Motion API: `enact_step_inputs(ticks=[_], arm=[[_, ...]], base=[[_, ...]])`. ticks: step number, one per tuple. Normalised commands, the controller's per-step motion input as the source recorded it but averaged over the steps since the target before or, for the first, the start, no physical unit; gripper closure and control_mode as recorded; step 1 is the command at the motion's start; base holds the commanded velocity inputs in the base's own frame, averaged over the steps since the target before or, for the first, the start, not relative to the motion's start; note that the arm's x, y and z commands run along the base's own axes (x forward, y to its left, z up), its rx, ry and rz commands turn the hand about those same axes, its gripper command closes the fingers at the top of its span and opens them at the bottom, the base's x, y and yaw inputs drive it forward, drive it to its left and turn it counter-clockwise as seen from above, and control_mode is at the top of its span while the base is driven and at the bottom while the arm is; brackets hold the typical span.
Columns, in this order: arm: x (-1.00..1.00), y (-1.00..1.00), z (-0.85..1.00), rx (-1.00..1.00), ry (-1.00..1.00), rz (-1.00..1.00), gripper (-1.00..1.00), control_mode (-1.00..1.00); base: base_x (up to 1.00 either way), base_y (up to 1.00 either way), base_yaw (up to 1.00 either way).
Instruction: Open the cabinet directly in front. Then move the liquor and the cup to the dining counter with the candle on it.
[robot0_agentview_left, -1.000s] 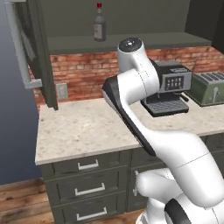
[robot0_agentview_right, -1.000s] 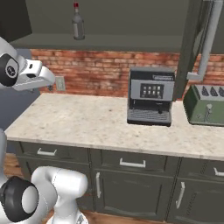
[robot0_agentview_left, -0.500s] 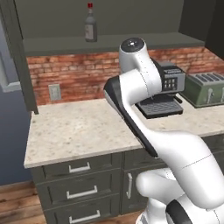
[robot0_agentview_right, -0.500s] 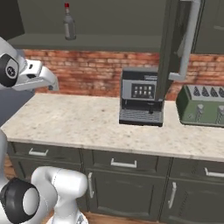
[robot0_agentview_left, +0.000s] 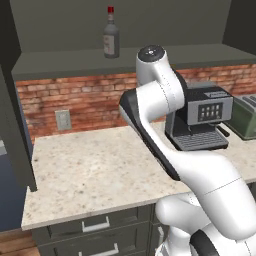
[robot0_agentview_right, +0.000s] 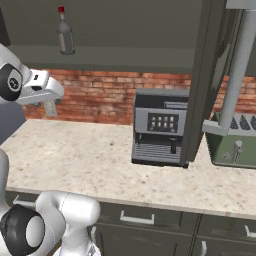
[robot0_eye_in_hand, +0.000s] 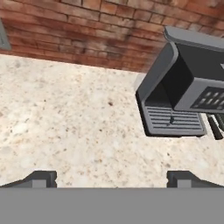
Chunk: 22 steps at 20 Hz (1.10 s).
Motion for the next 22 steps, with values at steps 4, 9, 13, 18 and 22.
enact_step_inputs(ticks=[4, 9, 13, 18, 22], arm=[[0.0, 0.0, 0.0, 0.0, 0.0, 0.0, -1.0, 1.0], [0.0, 0.0, 0.0, 0.0, 0.0, 0.0, -1.0, 1.0], [0.04, 0.0, 0.0, 0.0, 0.0, 0.0, -1.0, -1.0], [0.03, -0.13, 0.51, 0.15, -0.07, 0.0, -1.0, -1.0], [0.0, 0.0, 0.68, 0.1, -0.07, 0.03, -1.0, -1.0]], base=[[0.19, -0.25, 0.0], [0.17, -0.26, 0.01], [0.0, -0.05, 0.0], [0.0, 0.0, 0.0], [0.0, 0.0, 0.0]])
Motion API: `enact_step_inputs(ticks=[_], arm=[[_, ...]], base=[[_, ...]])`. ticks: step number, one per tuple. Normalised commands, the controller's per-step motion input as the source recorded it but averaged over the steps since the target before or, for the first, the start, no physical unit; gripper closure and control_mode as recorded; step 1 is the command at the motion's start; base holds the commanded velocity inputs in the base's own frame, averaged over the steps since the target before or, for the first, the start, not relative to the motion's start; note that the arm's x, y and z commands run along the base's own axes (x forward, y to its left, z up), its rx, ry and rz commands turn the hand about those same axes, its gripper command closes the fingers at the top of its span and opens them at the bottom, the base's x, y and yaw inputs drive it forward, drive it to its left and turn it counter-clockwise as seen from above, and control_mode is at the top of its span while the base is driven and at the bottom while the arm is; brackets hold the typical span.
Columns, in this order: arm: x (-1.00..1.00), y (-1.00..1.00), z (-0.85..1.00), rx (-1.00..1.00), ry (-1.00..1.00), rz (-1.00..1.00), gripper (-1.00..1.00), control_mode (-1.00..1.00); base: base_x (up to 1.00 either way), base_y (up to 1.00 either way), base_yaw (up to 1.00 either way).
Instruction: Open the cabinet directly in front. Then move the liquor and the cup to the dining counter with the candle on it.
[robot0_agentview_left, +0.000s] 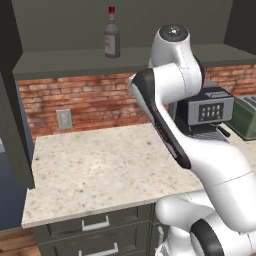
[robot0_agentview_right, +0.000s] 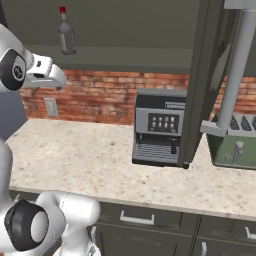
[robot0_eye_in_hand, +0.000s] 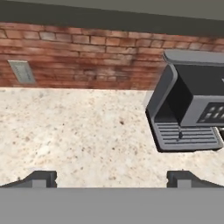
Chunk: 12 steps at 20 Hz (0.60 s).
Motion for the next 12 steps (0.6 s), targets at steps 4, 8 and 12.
enact_step_inputs(ticks=[4, 8, 12], arm=[[0.0, 0.01, 0.61, 0.01, -0.02, 0.09, -1.0, -1.0], [0.0, 0.0, 0.44, 0.01, -0.15, 0.17, -1.0, -1.0], [-0.03, -0.15, 0.09, 0.1, -0.35, 0.27, -1.0, -1.0]], base=[[0.0, 0.0, 0.0], [0.0, 0.0, 0.0], [0.0, 0.0, 0.0]])
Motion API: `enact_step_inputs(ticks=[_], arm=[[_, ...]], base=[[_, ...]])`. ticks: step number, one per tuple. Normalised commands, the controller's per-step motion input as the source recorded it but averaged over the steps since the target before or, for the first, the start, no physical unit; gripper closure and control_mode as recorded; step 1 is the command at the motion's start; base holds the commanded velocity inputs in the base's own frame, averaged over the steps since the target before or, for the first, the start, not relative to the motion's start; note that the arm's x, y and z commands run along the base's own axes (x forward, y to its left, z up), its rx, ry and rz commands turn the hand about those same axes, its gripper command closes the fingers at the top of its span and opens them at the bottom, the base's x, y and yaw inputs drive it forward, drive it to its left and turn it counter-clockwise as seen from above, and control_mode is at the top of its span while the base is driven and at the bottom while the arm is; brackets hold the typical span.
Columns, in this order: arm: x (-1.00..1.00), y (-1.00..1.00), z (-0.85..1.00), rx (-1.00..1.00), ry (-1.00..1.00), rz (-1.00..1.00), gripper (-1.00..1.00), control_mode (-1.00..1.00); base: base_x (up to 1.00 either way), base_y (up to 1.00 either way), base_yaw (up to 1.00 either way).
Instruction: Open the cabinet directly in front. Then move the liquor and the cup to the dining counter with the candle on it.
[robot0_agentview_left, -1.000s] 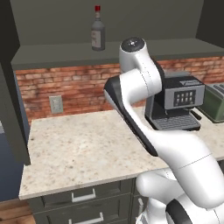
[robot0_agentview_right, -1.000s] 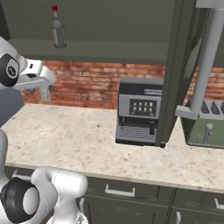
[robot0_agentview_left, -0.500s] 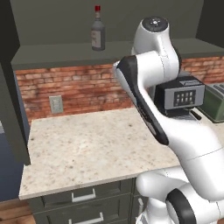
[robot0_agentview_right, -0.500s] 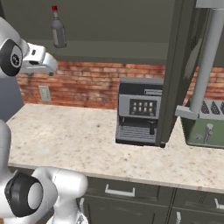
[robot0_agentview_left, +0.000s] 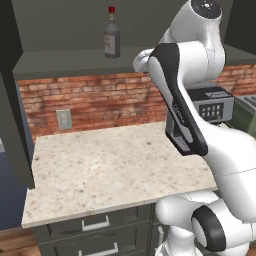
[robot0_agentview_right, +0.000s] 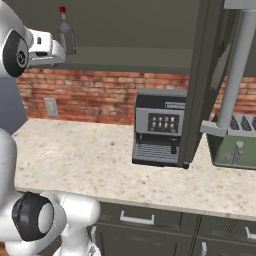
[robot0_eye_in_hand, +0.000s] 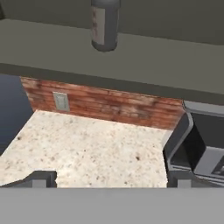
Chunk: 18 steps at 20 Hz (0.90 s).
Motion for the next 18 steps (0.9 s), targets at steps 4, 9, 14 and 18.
enact_step_inputs(ticks=[4, 9, 14, 18], arm=[[-0.01, -0.11, 0.1, 0.07, -0.48, 0.21, -1.0, -1.0], [0.1, 0.13, 0.24, 0.0, -0.24, 0.04, -1.0, -1.0], [0.37, 0.25, 0.22, 0.0, -0.01, 0.0, -1.0, -1.0], [0.31, 0.18, 0.36, 0.0, 0.0, 0.0, -1.0, -1.0]], base=[[0.0, 0.0, 0.0], [0.0, 0.0, 0.0], [0.0, 0.0, 0.0], [0.0, 0.0, 0.0]])
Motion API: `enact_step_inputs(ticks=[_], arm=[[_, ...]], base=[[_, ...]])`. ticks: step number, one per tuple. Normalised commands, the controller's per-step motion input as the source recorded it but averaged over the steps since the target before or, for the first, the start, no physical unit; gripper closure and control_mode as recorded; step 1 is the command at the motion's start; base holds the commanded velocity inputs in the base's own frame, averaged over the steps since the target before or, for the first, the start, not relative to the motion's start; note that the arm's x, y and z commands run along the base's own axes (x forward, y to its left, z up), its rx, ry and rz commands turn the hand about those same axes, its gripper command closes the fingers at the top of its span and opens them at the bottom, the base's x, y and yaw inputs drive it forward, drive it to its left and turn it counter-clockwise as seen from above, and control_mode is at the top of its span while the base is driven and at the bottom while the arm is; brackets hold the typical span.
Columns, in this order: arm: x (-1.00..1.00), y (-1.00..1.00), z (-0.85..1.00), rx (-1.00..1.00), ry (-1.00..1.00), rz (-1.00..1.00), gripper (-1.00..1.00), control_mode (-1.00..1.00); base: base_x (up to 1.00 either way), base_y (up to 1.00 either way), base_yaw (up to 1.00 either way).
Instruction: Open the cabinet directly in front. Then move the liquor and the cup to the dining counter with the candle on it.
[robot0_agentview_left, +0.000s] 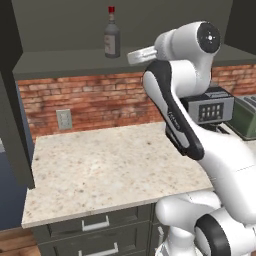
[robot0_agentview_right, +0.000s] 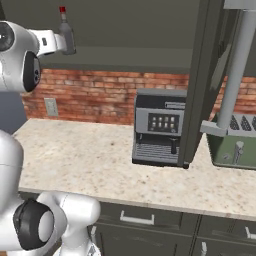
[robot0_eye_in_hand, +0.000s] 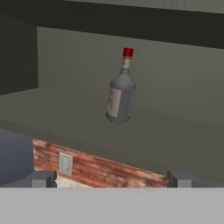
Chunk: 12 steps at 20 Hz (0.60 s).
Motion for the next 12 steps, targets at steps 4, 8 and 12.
enact_step_inputs(ticks=[4, 8, 12], arm=[[0.38, 0.14, 0.09, 0.0, 0.01, 0.0, -1.0, -1.0], [0.45, 0.13, 0.0, 0.0, 0.03, 0.0, -1.0, -1.0], [0.49, 0.1, 0.0, 0.0, 0.02, 0.0, -1.0, -1.0]], base=[[0.0, 0.0, 0.0], [0.0, 0.0, 0.0], [0.0, 0.0, 0.0]])
